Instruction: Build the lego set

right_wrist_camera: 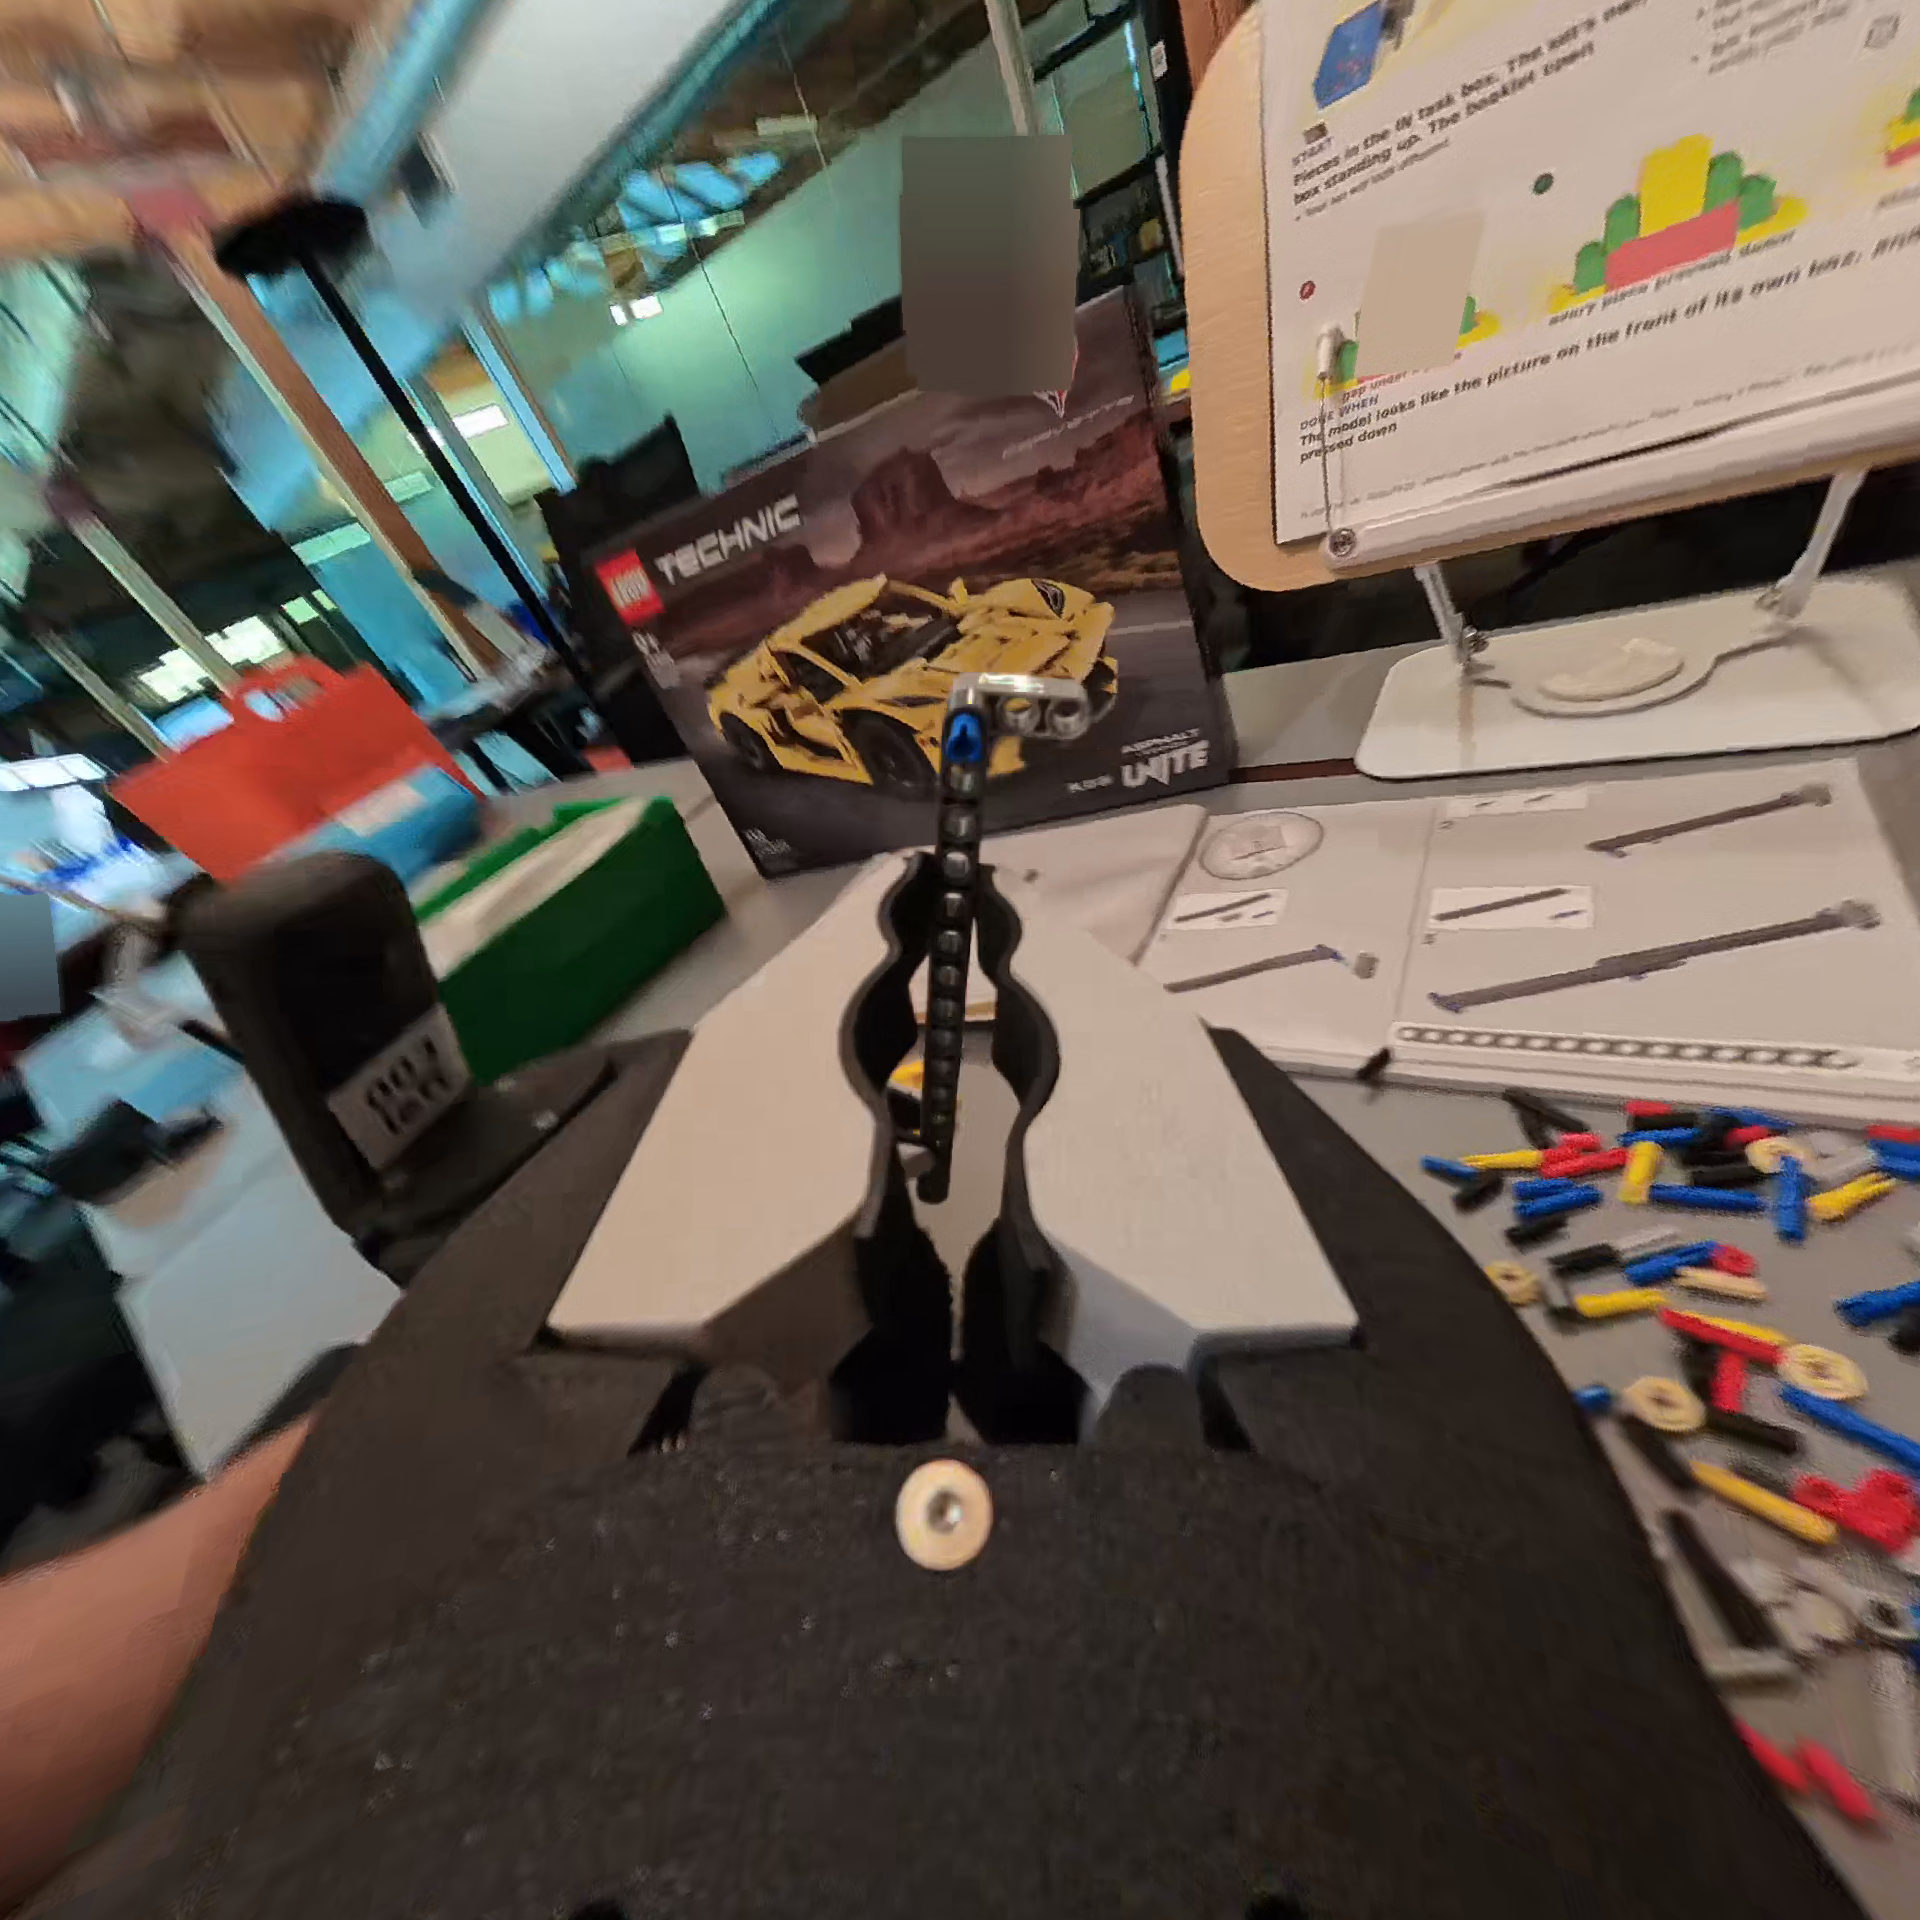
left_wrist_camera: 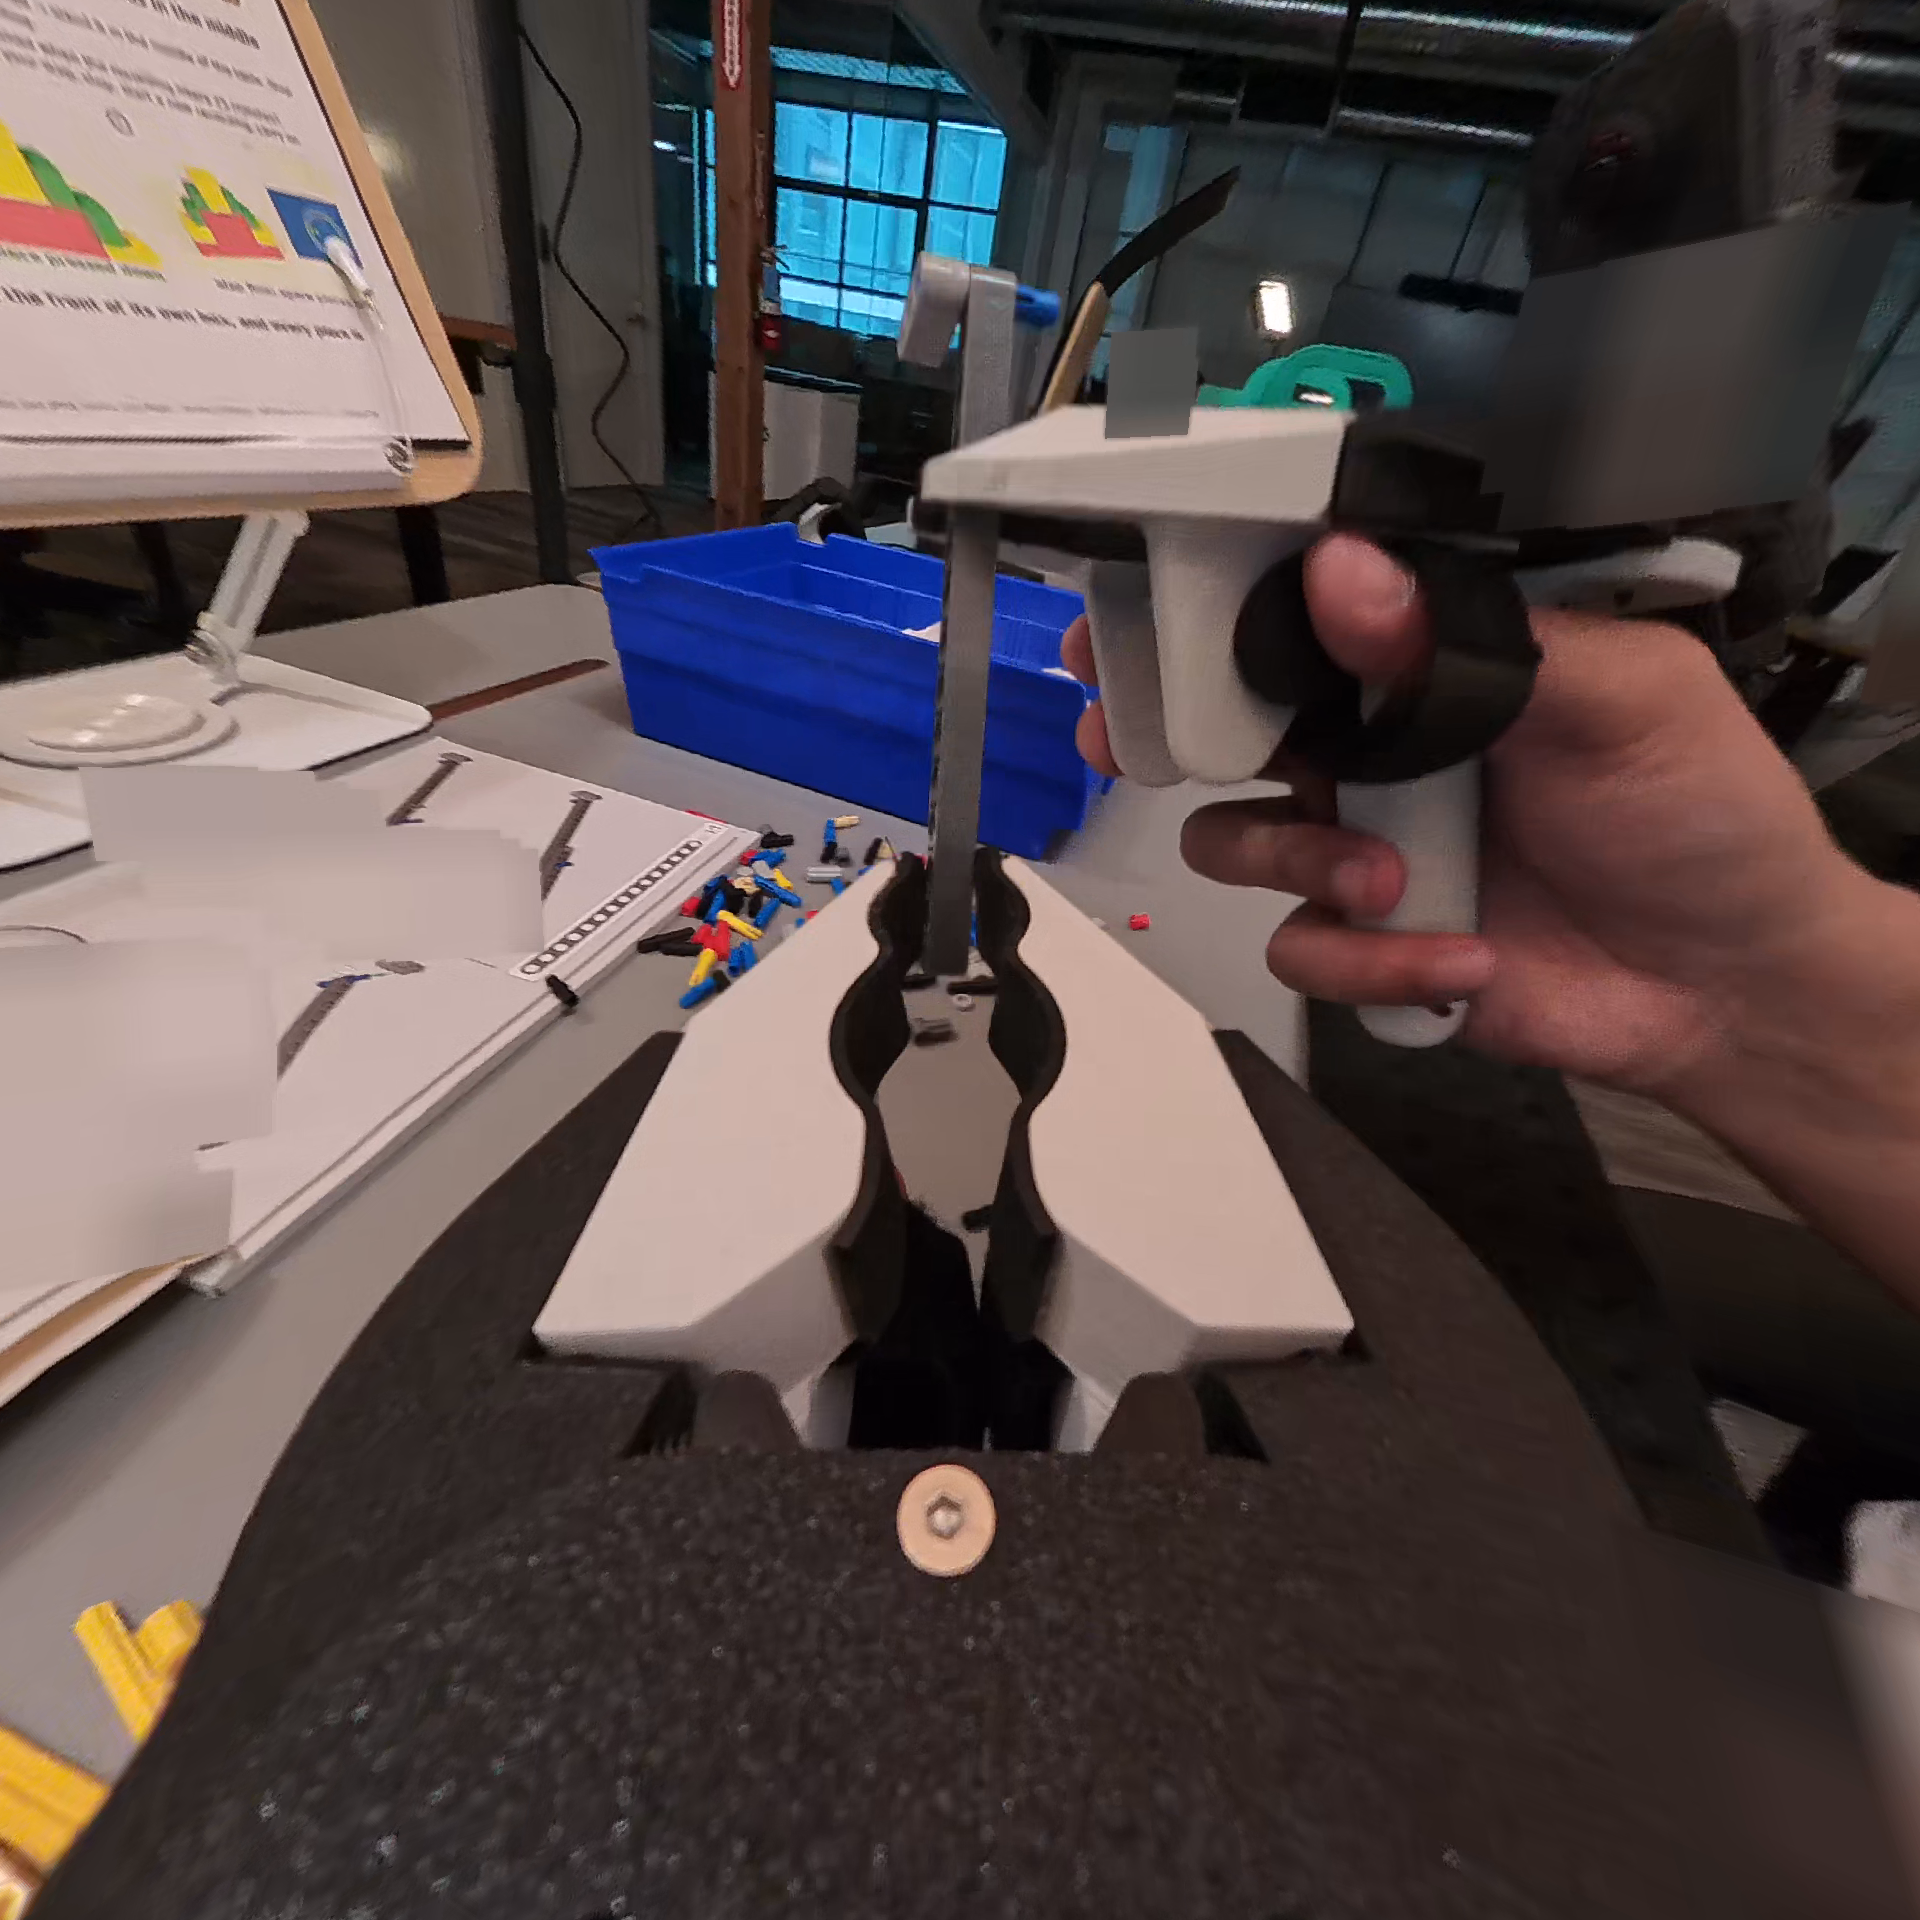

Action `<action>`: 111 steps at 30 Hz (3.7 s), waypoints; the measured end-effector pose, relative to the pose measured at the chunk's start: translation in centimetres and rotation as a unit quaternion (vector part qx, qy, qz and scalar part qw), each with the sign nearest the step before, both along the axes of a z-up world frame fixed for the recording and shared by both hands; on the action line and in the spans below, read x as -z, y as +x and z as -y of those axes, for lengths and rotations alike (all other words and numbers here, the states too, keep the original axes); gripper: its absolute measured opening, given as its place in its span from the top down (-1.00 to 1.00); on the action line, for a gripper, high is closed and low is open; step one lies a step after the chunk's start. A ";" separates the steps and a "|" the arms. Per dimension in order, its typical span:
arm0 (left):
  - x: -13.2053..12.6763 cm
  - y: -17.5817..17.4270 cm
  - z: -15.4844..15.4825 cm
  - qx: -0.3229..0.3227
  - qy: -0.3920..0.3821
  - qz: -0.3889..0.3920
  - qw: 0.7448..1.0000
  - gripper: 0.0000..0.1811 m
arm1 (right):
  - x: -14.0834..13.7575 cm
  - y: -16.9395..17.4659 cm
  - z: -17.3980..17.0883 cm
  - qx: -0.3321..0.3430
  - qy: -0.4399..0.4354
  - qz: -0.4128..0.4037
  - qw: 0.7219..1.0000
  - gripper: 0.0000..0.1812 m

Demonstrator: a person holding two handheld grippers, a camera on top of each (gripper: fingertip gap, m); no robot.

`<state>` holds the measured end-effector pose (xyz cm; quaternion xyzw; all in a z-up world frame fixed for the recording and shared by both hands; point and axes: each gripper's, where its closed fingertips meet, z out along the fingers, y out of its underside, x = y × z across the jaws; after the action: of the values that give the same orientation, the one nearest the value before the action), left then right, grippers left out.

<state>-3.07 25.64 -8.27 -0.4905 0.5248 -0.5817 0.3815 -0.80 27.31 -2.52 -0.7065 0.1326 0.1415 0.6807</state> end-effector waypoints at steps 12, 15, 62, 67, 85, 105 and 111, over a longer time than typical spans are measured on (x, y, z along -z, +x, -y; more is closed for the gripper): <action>-0.1 -0.1 -0.4 -0.018 0.033 0.004 0.999 0.92 | 0.7 2.4 0.5 -0.010 0.068 -0.229 0.971 0.93; -0.7 -0.4 -0.7 -0.009 0.001 0.017 1.000 0.91 | 0.1 2.0 0.8 -0.040 0.095 -0.227 0.968 0.93; -2.3 -1.4 -0.7 -0.082 0.249 0.073 0.962 0.95 | 0.3 -1.2 2.1 -0.235 0.158 -0.254 0.925 0.93; -2.5 -1.6 -0.4 -0.076 0.249 0.083 0.962 0.89 | 0.3 -0.7 2.0 -0.251 0.185 -0.326 0.893 0.93; -3.1 -1.8 -1.2 -0.076 0.308 0.102 0.943 0.89 | 0.9 0.8 2.2 -0.292 0.228 -0.414 0.831 0.92; -6.0 1.5 1.6 -0.125 -0.147 0.171 0.966 0.68 | 0.2 2.8 3.2 -0.245 0.306 -0.425 0.816 0.92; -7.4 1.6 1.4 -0.126 -0.175 0.202 0.955 0.89 | -0.4 3.3 4.0 -0.243 0.337 -0.437 0.797 0.92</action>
<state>-1.44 24.26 -0.84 -0.4841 0.2608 -0.6986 0.4578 2.55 23.30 -2.10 -0.3043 0.1838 0.6321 0.6885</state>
